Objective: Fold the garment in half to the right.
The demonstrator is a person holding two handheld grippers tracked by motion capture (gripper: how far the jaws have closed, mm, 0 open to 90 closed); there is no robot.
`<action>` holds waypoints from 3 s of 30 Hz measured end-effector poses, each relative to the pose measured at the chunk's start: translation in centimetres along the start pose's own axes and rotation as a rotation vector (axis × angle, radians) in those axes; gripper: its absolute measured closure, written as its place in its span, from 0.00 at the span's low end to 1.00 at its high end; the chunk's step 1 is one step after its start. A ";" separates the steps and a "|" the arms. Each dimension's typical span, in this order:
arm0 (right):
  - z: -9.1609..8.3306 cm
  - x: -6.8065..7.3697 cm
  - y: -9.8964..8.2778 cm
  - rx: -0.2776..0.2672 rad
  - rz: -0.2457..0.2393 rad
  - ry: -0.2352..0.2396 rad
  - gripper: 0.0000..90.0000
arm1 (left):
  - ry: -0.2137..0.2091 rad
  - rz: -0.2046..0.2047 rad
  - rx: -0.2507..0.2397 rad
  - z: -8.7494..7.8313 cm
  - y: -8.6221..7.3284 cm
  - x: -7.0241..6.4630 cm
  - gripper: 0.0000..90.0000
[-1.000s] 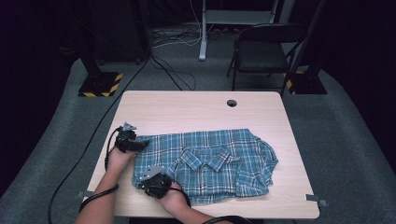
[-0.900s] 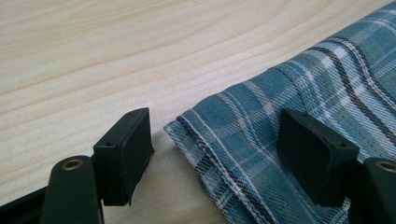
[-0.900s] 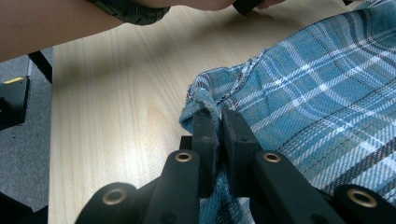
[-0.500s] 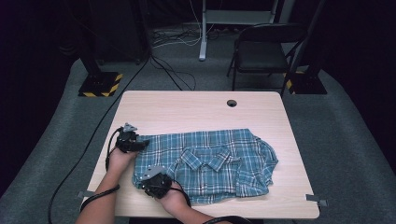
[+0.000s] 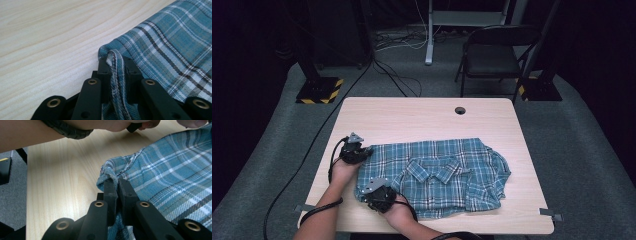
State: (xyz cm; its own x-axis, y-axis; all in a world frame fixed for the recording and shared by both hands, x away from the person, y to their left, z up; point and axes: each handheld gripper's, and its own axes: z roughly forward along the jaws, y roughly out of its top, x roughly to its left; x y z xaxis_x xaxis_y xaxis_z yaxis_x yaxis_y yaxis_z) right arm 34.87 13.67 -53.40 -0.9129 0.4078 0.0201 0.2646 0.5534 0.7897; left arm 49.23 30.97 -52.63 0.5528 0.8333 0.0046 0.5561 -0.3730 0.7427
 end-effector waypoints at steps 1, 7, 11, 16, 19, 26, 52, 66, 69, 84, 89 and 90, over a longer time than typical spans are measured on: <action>-0.2 0.0 0.1 0.000 -0.006 -0.002 0.95 | -0.004 -0.008 -0.005 -0.1 0.1 0.0 0.87; -1.7 0.2 1.1 -0.014 -0.035 -0.027 0.96 | 0.001 0.009 -0.006 -1.0 1.2 -0.1 0.89; -2.7 -0.3 2.2 -0.048 -0.017 -0.014 0.96 | 0.003 -0.012 -0.033 -2.4 2.8 0.1 0.89; -3.9 -0.7 4.1 -0.105 0.010 0.007 0.96 | 0.025 0.020 -0.043 -4.9 5.6 0.3 0.89; -4.7 -0.6 5.8 -0.136 -0.014 0.008 0.96 | 0.048 0.023 -0.070 -6.9 7.2 0.7 0.90; -6.8 -0.1 10.0 -0.221 -0.049 0.027 0.96 | 0.102 0.048 -0.124 -12.8 10.8 1.2 0.90; -17.7 -4.6 3.5 -0.324 0.046 -0.047 0.96 | -0.126 0.171 -0.110 -5.2 20.2 -11.4 0.90; -20.7 -6.4 -1.8 -0.297 0.063 -0.111 0.96 | -0.171 0.148 -0.059 -0.5 20.5 -15.1 0.90; -21.1 -6.5 -3.2 -0.285 0.070 -0.131 0.95 | -0.180 0.170 -0.041 0.8 20.4 -16.5 0.90; -23.1 -8.7 -9.1 -0.224 0.193 -0.245 0.75 | -0.233 0.178 -0.024 5.4 19.4 -18.7 0.40; -25.1 -8.8 -9.6 -0.273 0.201 -0.293 0.72 | -0.177 0.189 -0.078 2.2 18.7 -16.7 0.28; -25.4 -8.7 -9.4 -0.286 0.195 -0.302 0.71 | -0.164 0.187 -0.085 1.6 18.3 -16.3 0.27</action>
State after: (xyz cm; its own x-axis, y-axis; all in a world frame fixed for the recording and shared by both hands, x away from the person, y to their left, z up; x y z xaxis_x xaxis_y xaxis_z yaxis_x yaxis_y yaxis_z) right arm 32.46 -13.55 -45.38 -0.7118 0.7013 0.0389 0.2871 0.2399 0.9274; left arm 51.41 9.95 -40.15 0.7380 0.6734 0.0435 0.3846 -0.4727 0.7929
